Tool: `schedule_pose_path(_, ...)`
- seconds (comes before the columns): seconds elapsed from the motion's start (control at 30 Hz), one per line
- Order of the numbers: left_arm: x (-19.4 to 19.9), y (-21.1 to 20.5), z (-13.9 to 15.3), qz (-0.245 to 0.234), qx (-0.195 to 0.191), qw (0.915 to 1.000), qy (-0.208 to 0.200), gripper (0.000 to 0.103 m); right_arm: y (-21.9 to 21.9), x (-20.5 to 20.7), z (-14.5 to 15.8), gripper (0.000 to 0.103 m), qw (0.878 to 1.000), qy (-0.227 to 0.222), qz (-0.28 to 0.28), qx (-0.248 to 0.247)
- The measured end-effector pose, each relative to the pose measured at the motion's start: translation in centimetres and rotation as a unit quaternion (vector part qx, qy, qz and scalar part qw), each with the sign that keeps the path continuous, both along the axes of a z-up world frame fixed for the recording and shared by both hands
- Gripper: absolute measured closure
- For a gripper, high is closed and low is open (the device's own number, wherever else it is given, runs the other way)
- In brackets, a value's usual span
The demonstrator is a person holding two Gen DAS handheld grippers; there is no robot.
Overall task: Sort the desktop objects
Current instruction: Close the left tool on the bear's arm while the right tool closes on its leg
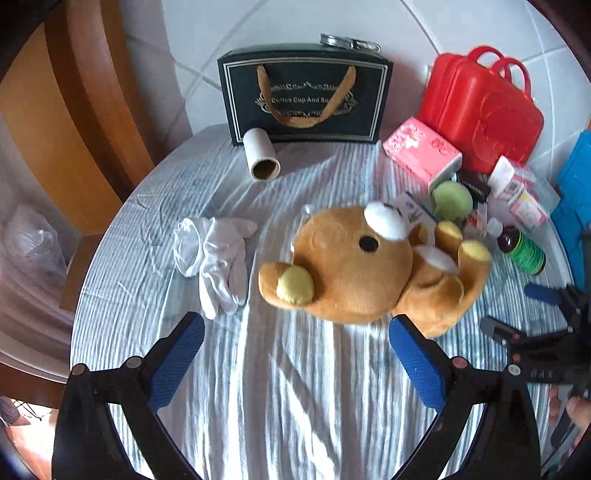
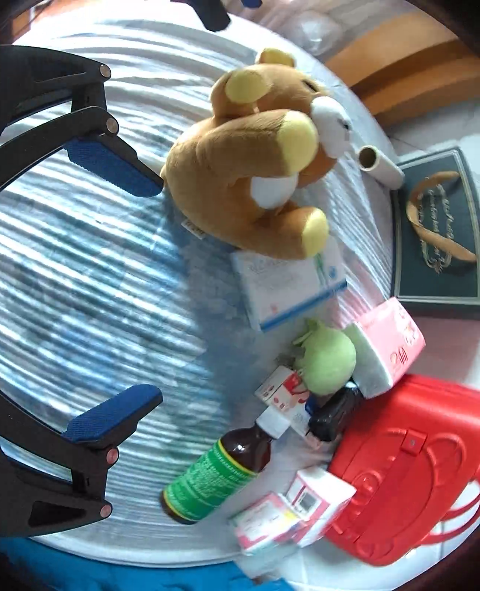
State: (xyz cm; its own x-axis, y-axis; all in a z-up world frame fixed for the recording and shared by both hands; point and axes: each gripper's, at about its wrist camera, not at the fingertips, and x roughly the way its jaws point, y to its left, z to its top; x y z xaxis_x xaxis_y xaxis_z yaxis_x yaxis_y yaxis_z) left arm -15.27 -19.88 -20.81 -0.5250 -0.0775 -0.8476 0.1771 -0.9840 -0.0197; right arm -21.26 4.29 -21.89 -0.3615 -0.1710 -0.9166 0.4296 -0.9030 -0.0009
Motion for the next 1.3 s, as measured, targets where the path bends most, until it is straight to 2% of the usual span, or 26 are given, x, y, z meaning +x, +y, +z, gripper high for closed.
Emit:
schedule_pose_path(0.13, -3.9, -0.6, -0.5, 0.017, 0.008, 0.9997, 0.017, 0.001, 0.8, 0.9, 3.0, 0.000, 0.999, 0.014, -0.026, -0.044)
schedule_pose_path(0.2, -5.7, -0.3, -2.4, 0.006, 0.013, 0.9999, -0.008, 0.001, 1.0, 1.3, 4.4, 0.000, 0.997, 0.023, -0.043, -0.060)
schedule_pose_path(0.23, -6.0, 0.1, -3.3, -0.008, 0.020, 0.9996, -0.018, 0.001, 1.1, 1.4, 4.9, 0.000, 0.996, 0.027, -0.052, -0.067)
schedule_pose_path(0.3, -5.0, 0.4, -3.7, -0.018, 0.028, 0.9994, 0.001, 0.001, 1.0, 1.3, 5.3, 0.000, 0.994, 0.030, -0.069, -0.079)
schedule_pose_path(0.37, -3.9, 1.1, -4.3, -0.044, 0.029, 0.9986, -0.009, 0.001, 0.8, 1.0, 5.4, 0.000, 0.993, 0.025, -0.081, -0.088)
schedule_pose_path(0.4, -3.3, 1.6, -4.7, -0.058, 0.016, 0.9980, -0.018, 0.001, 0.6, 0.8, 5.4, 0.000, 0.992, 0.021, -0.085, -0.091)
schedule_pose_path(0.5, -1.6, 3.3, -6.8, -0.092, -0.058, 0.9935, -0.033, 0.001, -0.3, 0.4, 4.4, 0.000, 0.992, 0.002, -0.084, -0.097)
schedule_pose_path(0.53, -1.3, 3.3, -7.2, -0.094, -0.065, 0.9928, -0.036, 0.001, -0.6, 0.2, 4.1, 0.001, 0.990, -0.001, -0.089, -0.105)
schedule_pose_path(0.57, -1.1, 3.1, -7.3, -0.093, -0.059, 0.9932, -0.036, 0.001, -0.9, 0.0, 4.0, 0.010, 0.989, -0.002, -0.096, -0.114)
schedule_pose_path(0.6, -0.9, 2.6, -7.3, -0.089, -0.045, 0.9944, -0.034, 0.001, -1.2, -0.1, 3.9, 0.027, 0.987, -0.001, -0.097, -0.125)
schedule_pose_path(0.63, -0.8, 2.1, -7.1, -0.085, -0.029, 0.9955, -0.031, 0.001, -1.7, -0.4, 3.9, 0.034, 0.987, -0.003, -0.096, -0.132)
schedule_pose_path(0.77, -1.0, 0.7, -6.4, -0.079, 0.022, 0.9963, -0.026, 0.001, -3.8, -0.8, 3.6, 0.036, 0.988, -0.008, -0.068, -0.136)
schedule_pose_path(0.83, -1.3, 0.5, -5.7, -0.084, 0.037, 0.9955, -0.020, 0.001, -4.8, -0.9, 2.8, 0.043, 0.993, -0.004, -0.052, -0.108)
schedule_pose_path(0.87, -1.3, 0.4, -5.2, -0.087, 0.042, 0.9952, -0.013, 0.001, -5.1, -1.0, 2.1, 0.065, 0.994, -0.009, -0.047, -0.096)
schedule_pose_path(0.9, -1.3, 0.3, -4.6, -0.087, 0.045, 0.9952, -0.004, 0.001, -5.0, -1.2, 1.3, 0.070, 0.994, -0.024, -0.046, -0.093)
schedule_pose_path(0.97, -1.8, -0.1, -3.3, -0.076, 0.051, 0.9957, 0.017, 0.001, -4.1, -1.0, 1.0, 0.070, 0.992, -0.030, -0.049, -0.111)
schedule_pose_path(1.07, -3.3, -0.9, -2.0, -0.047, 0.073, 0.9954, 0.041, 0.001, -3.7, -0.7, 1.0, 0.070, 0.993, -0.028, -0.044, -0.108)
schedule_pose_path(1.1, -4.1, -0.8, -2.2, -0.043, 0.075, 0.9957, 0.033, 0.001, -3.6, -0.5, 0.9, 0.070, 0.993, -0.028, -0.042, -0.107)
schedule_pose_path(1.17, -5.3, -0.2, -3.9, -0.053, 0.082, 0.9952, -0.005, 0.001, -3.5, 0.3, 0.8, 0.070, 0.994, -0.023, -0.033, -0.097)
schedule_pose_path(1.27, -3.8, 0.8, -5.3, -0.068, 0.098, 0.9928, -0.012, 0.001, -2.8, 1.0, 0.3, 0.070, 0.996, -0.024, -0.030, -0.083)
schedule_pose_path(1.3, -3.1, 1.3, -5.8, -0.073, 0.087, 0.9933, -0.021, 0.001, -2.1, 1.1, 0.0, 0.070, 0.995, -0.030, -0.036, -0.085)
